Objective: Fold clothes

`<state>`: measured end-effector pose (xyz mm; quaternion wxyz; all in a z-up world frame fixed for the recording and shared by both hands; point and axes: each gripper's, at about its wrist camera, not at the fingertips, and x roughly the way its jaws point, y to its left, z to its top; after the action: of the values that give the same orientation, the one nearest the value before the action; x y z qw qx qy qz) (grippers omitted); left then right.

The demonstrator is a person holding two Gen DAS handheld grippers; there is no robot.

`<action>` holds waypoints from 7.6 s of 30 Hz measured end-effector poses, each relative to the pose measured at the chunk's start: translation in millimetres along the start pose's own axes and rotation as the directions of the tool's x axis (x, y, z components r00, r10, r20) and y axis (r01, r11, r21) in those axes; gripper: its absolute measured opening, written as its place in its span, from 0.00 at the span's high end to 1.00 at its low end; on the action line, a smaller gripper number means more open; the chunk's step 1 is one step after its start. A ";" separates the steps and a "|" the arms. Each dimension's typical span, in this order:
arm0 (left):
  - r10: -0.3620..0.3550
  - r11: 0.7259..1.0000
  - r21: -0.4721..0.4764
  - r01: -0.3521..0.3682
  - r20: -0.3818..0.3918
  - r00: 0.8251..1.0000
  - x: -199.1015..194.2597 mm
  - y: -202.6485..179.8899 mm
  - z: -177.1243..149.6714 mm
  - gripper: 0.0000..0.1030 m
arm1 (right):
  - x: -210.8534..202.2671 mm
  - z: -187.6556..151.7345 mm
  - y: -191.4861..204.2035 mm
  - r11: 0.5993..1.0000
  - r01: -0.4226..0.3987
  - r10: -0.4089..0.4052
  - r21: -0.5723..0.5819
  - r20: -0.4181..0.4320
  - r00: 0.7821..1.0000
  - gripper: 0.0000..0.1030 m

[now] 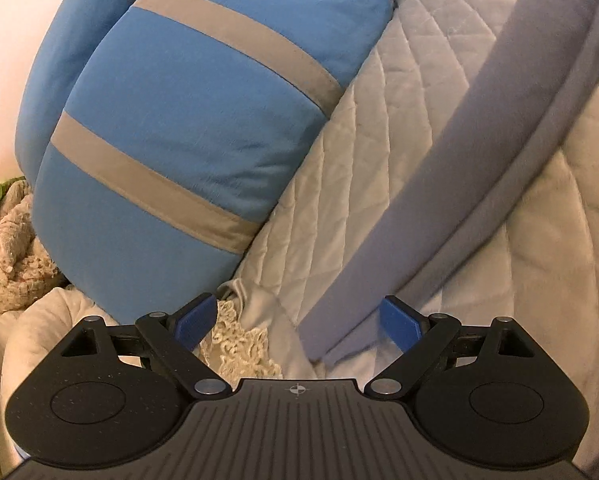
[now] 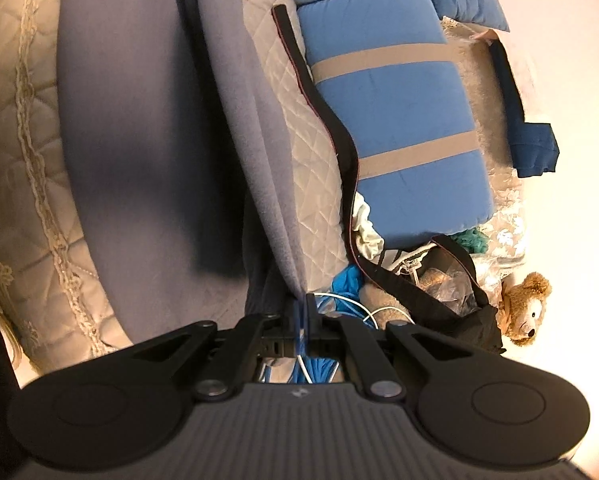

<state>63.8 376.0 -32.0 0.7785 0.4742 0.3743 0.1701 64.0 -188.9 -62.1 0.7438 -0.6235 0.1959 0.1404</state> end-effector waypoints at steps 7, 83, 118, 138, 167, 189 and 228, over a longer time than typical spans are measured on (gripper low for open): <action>0.117 0.989 0.087 -0.118 0.016 0.993 -4.6 -10.3 -12.3 0.13 | 11.2 2.4 -5.2 1.000 0.001 -0.001 0.000 -0.002 1.000 0.98; -0.035 0.916 0.399 0.027 0.011 0.999 -39.0 -26.0 -7.6 0.99 | 38.4 0.7 -15.1 1.000 -0.015 0.015 -0.002 -0.015 1.000 0.98; -0.096 0.995 -0.031 0.094 -0.089 0.991 -215.3 -62.8 -110.4 0.34 | -0.7 -32.8 -27.1 0.997 -0.078 0.076 0.015 0.070 0.995 0.97; -0.464 -0.478 -0.879 0.006 0.259 0.847 -141.8 3.6 -237.0 0.36 | -1.1 -30.6 -16.3 0.997 -0.081 0.082 -0.013 0.053 0.995 0.81; -0.431 0.071 -0.997 0.040 0.005 0.902 -146.5 34.9 -181.9 0.97 | -1.3 -31.0 -9.3 0.997 -0.081 0.081 -0.001 0.055 0.995 0.78; -0.356 0.634 -0.644 0.428 0.249 0.901 -275.8 -15.1 105.3 0.32 | -3.2 -38.0 -11.1 0.993 -0.119 0.120 -0.017 0.101 0.988 0.83; -0.368 0.900 0.366 0.237 0.345 0.864 -356.6 -279.8 260.1 0.96 | 15.9 -42.5 17.6 0.934 -0.327 0.340 -0.140 0.077 0.937 0.87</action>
<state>-3.9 -141.8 -53.7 0.7713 0.5503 0.2970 -0.1190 65.1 -228.0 -91.0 0.6773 -0.6187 0.2521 0.3079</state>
